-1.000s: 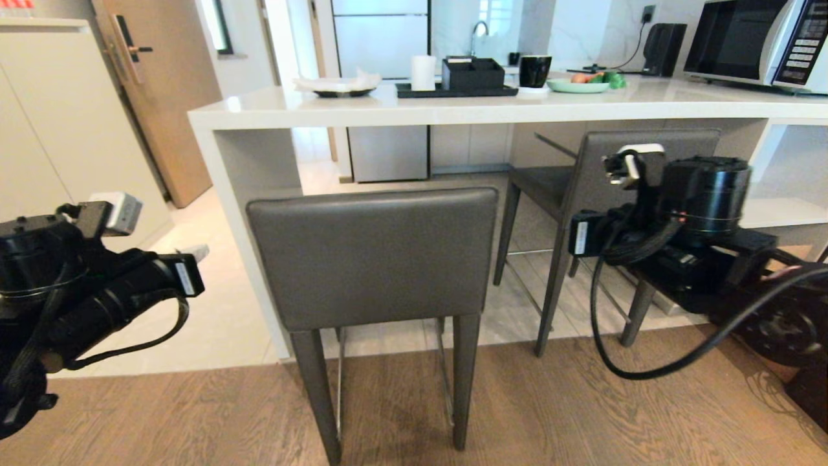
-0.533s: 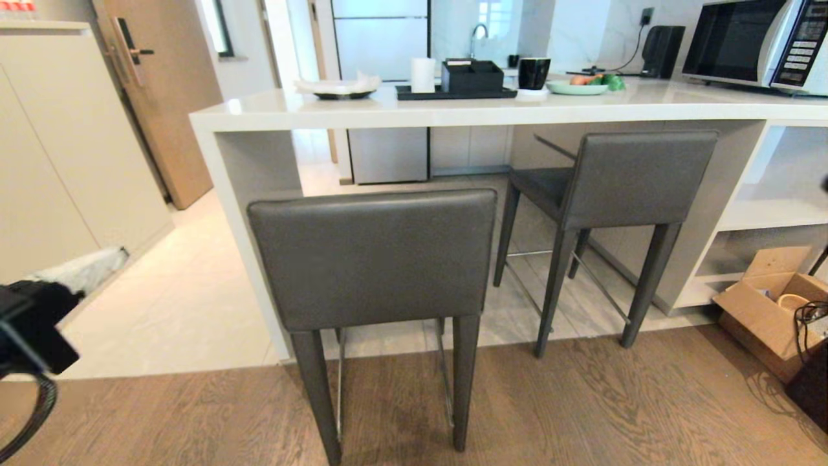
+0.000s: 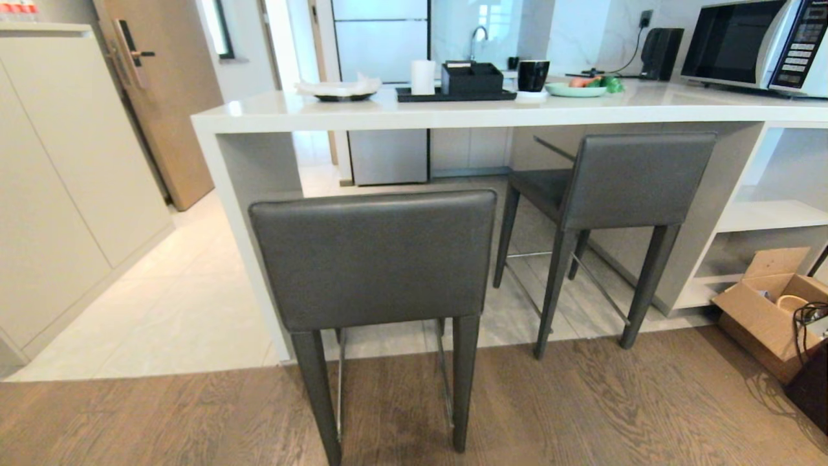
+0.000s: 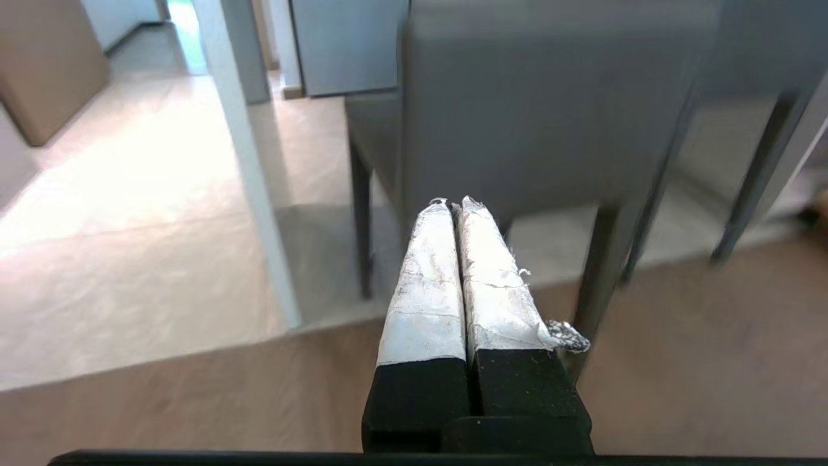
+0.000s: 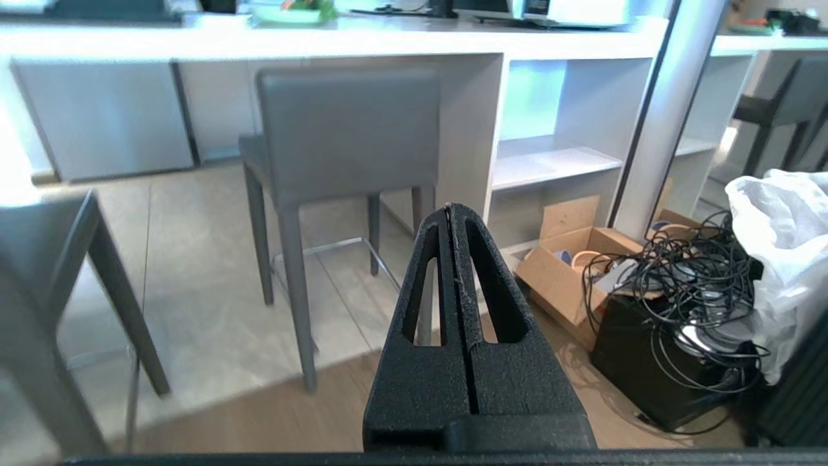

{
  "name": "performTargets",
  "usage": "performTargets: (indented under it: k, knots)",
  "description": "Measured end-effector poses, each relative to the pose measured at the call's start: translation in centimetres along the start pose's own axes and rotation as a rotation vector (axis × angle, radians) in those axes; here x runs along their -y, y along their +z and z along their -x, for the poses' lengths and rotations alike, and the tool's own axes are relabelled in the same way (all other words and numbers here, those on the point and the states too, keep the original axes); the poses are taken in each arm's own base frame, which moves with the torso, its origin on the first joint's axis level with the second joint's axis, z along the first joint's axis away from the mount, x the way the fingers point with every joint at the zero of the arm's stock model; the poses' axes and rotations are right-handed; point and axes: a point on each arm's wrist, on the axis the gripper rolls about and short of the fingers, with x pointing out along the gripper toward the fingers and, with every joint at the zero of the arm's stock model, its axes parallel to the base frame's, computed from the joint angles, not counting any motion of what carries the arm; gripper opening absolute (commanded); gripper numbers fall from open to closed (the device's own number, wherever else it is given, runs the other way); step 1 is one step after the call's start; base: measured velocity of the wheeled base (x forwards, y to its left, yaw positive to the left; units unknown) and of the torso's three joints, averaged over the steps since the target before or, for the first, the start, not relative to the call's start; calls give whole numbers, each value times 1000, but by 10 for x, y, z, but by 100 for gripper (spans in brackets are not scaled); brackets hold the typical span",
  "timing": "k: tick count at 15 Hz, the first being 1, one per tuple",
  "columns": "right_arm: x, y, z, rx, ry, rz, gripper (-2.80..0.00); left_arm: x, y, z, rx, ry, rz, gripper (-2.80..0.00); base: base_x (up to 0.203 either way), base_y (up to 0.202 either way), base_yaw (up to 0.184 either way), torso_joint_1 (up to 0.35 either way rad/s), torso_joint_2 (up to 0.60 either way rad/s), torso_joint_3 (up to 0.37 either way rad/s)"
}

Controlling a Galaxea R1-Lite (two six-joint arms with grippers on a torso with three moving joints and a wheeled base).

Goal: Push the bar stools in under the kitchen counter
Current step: Push the gray chair back under the dining table

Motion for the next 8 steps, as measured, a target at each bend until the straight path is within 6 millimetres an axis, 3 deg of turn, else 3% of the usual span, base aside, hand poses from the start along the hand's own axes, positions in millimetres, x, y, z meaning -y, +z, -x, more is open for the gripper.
performTargets:
  k: [3, 5, 8]
  knots:
    - [4, -33, 30, 22, 56, 24, -280, 4, -46, 18, -37, 12, -94, -280, 0, 0, 0, 0, 0, 0]
    - [1, -58, 39, -4, 134, 3, -280, 2, -74, 18, -60, 84, -118, -280, 0, 0, 0, 0, 0, 0]
    - [-6, -90, 36, -54, 221, -25, -280, 1, -85, 16, -5, 126, -149, -280, 0, 0, 0, 0, 0, 0]
